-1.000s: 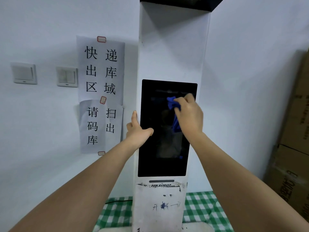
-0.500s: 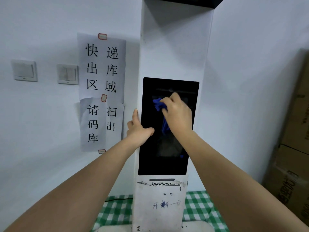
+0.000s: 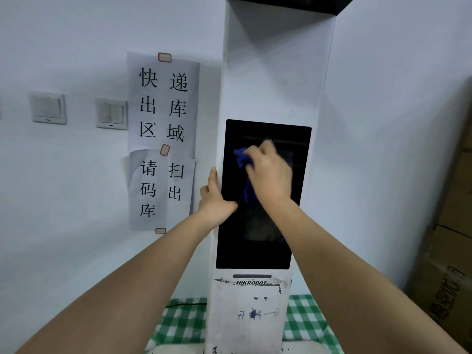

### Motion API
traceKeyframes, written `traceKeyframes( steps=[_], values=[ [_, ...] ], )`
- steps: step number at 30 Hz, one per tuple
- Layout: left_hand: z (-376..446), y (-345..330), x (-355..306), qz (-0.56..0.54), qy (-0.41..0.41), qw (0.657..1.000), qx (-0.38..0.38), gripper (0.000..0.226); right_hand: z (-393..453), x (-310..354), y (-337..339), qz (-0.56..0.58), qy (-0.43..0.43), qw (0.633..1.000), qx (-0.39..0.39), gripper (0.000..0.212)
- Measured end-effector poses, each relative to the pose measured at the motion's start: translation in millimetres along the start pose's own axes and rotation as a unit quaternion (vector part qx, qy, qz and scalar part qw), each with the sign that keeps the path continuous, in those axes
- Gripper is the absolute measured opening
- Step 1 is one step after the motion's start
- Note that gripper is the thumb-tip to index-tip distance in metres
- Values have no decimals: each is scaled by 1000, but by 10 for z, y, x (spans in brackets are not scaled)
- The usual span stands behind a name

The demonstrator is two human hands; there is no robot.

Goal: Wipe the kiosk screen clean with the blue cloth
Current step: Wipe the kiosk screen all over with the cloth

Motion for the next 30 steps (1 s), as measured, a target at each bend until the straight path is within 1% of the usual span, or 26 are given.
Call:
traceKeyframes(
  steps=[2, 3, 4, 5, 7, 9, 11, 13, 16, 18, 21, 24, 26, 28, 30],
  values=[
    [-20, 2, -7, -5, 0, 1000, 8, 96, 57, -232, 136, 30, -107, 993, -50, 24],
    [-26, 4, -10, -6, 0, 1000, 9, 96, 62, -283, 171, 39, -135, 988, -68, 25],
    [-30, 4, -12, -7, 2, 1000, 9, 96, 55, -268, 173, 38, -140, 987, -74, 26],
    [-28, 2, -11, -10, 3, 1000, 7, 96, 44, -201, 150, 37, -129, 989, -69, 26],
    [-22, 3, -9, -8, 2, 1000, 1, 96, 12, -14, 16, 39, -82, 996, -25, 26],
    [-20, 11, -12, -2, 1, 1000, -2, 96, -31, 150, -145, 17, 6, 999, 31, 25],
    [-25, 15, -25, 0, -2, 1000, 5, 96, -24, 191, -169, -10, 61, 997, 50, 24],
    [-39, 18, -31, 0, -5, 1000, 13, 96, 38, 110, -67, -11, 51, 998, 25, 22],
    [-58, 27, -25, 2, -8, 1000, 17, 96, 113, -55, 68, 5, -32, 999, -30, 23],
    [-53, 27, -9, 4, -9, 1000, 18, 96, 92, 3, 19, 6, -9, 1000, -23, 22],
    [-46, 32, -5, 4, -19, 1000, 13, 97, -43, 170, -148, -15, 80, 997, 17, 22],
    [-23, 39, 10, 1, -22, 1000, 10, 97, -144, 220, -249, -31, 140, 988, 65, 26],
    [-17, 36, 16, 2, -24, 1000, 10, 98, -143, 232, -238, -52, 173, 981, 76, 26],
    [-2, 42, 28, 1, -29, 1000, 3, 98, -70, 199, -163, -58, 162, 984, 44, 25],
    [7, 33, 45, -5, -29, 1000, 3, 98, -2, 146, -83, -35, 102, 994, -11, 24]
  ],
)
Point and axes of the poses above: each hand's wrist, its own z-axis towards the middle knuckle, its own y-axis out of the back of the hand, x = y × z, the point moved 6 cm from there along z, towards the middle knuckle, and after that the axes turned 9 degrees about z, right-handed, at the moved point
